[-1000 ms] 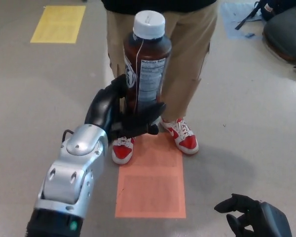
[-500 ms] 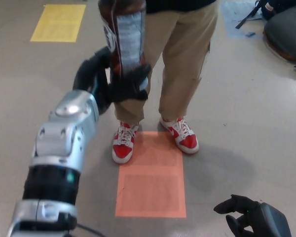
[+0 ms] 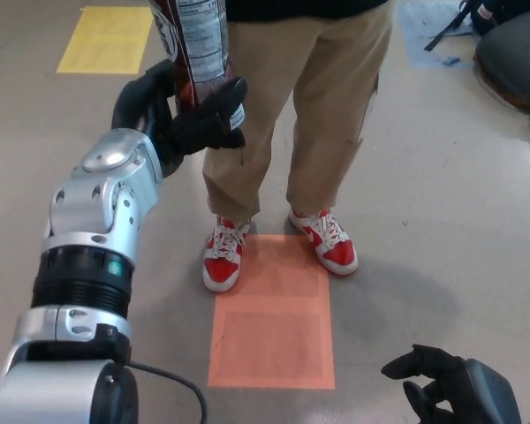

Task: The robot recieved a bottle of protein shake from a person using its left hand and then shake the protein up and down 2 two times and hand it back to the person

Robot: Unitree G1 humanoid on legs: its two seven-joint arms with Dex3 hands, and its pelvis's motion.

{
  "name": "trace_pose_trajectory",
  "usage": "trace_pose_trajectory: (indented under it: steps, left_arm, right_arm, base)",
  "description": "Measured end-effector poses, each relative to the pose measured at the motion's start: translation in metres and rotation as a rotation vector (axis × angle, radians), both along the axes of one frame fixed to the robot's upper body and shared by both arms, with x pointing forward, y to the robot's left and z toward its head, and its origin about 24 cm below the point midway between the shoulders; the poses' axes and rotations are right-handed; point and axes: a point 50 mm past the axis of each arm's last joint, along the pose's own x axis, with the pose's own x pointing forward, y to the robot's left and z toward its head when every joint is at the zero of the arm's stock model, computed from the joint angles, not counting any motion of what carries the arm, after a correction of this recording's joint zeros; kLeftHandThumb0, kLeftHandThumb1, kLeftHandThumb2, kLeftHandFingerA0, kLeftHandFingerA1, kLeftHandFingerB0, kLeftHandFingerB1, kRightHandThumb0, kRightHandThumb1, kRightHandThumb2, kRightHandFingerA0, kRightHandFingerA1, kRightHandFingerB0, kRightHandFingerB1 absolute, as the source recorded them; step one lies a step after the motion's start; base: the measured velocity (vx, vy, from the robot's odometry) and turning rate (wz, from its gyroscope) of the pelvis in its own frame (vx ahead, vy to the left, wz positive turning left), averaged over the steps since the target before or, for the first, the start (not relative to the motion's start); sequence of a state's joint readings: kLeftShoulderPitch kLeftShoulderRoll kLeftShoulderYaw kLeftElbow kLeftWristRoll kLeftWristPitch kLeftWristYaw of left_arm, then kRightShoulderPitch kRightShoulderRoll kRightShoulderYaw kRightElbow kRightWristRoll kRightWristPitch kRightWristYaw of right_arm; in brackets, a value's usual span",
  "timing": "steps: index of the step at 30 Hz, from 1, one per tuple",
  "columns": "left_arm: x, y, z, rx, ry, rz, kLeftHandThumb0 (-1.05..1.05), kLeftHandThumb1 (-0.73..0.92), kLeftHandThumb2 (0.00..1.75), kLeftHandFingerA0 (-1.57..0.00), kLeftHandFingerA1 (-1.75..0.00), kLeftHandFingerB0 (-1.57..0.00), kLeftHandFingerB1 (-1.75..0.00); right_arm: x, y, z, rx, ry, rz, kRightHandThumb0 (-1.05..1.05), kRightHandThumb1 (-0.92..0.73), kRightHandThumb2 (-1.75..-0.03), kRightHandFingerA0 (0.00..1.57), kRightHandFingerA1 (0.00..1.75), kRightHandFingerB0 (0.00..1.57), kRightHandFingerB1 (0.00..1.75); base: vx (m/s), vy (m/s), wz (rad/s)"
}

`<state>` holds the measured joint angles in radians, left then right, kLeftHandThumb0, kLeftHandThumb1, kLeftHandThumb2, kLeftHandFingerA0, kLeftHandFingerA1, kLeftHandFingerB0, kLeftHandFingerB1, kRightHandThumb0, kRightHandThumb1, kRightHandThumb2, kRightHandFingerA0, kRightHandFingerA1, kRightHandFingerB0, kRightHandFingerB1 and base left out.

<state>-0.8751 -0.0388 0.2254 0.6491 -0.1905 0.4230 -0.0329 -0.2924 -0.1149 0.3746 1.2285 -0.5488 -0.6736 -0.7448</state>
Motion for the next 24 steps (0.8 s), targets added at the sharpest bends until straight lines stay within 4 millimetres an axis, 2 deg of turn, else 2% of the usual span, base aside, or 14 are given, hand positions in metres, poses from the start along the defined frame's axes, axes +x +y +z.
trace_pose_trajectory:
  steps: [3,7,8,10,20,23,24]
  left_arm:
    - [-0.003,-0.002,-0.006,-0.007,0.001,-0.002,-0.16,0.80,0.71,-0.84,-1.61,-0.63,-1.17]
    - [-0.010,-0.005,-0.020,-0.023,0.016,-0.002,-0.15,0.86,0.66,-0.78,-1.69,-0.57,-1.26]
    - [-0.011,-0.005,-0.021,-0.023,0.016,-0.001,-0.17,0.83,0.71,-0.82,-1.63,-0.58,-1.23]
    - [-0.013,-0.005,-0.025,-0.022,0.015,0.001,-0.18,0.80,0.74,-0.84,-1.62,-0.60,-1.21]
    - [-0.018,-0.005,-0.028,-0.009,0.000,-0.001,-0.16,0.80,0.73,-0.81,-1.63,-0.58,-1.21]
    - [-0.019,-0.005,-0.030,-0.007,0.001,-0.001,-0.19,0.79,0.75,-0.82,-1.54,-0.64,-1.13]
    - [-0.019,-0.005,-0.030,-0.006,0.001,-0.002,-0.20,0.79,0.74,-0.91,-1.42,-0.68,-1.07]
  right_arm:
    - [-0.004,0.000,-0.002,0.002,0.010,0.003,-0.15,-0.68,-0.74,1.07,0.61,0.91,0.69]
    - [-0.013,-0.001,-0.008,0.003,0.037,0.001,-0.15,-0.67,-0.72,1.06,0.62,0.91,0.67]
    - [-0.014,-0.001,-0.009,0.003,0.040,0.002,-0.14,-0.68,-0.73,1.07,0.63,0.91,0.67]
    - [-0.017,-0.001,-0.011,0.003,0.049,0.001,-0.14,-0.67,-0.74,1.08,0.61,0.92,0.66]
    - [-0.019,-0.001,-0.012,0.001,0.054,0.006,-0.14,-0.67,-0.75,1.08,0.62,0.91,0.69]
    - [-0.019,-0.001,-0.012,0.000,0.054,0.007,-0.14,-0.65,-0.76,1.09,0.61,0.91,0.68]
    - [-0.019,-0.001,-0.012,0.000,0.054,0.008,-0.14,-0.65,-0.76,1.09,0.62,0.92,0.68]
  base:
    - [0.00,0.000,0.00]
    - [0.00,0.000,0.00]
    - [0.00,0.000,0.00]
    - [0.00,0.000,0.00]
    - [0.00,0.000,0.00]
    - [0.00,0.000,0.00]
    - [0.00,0.000,0.00]
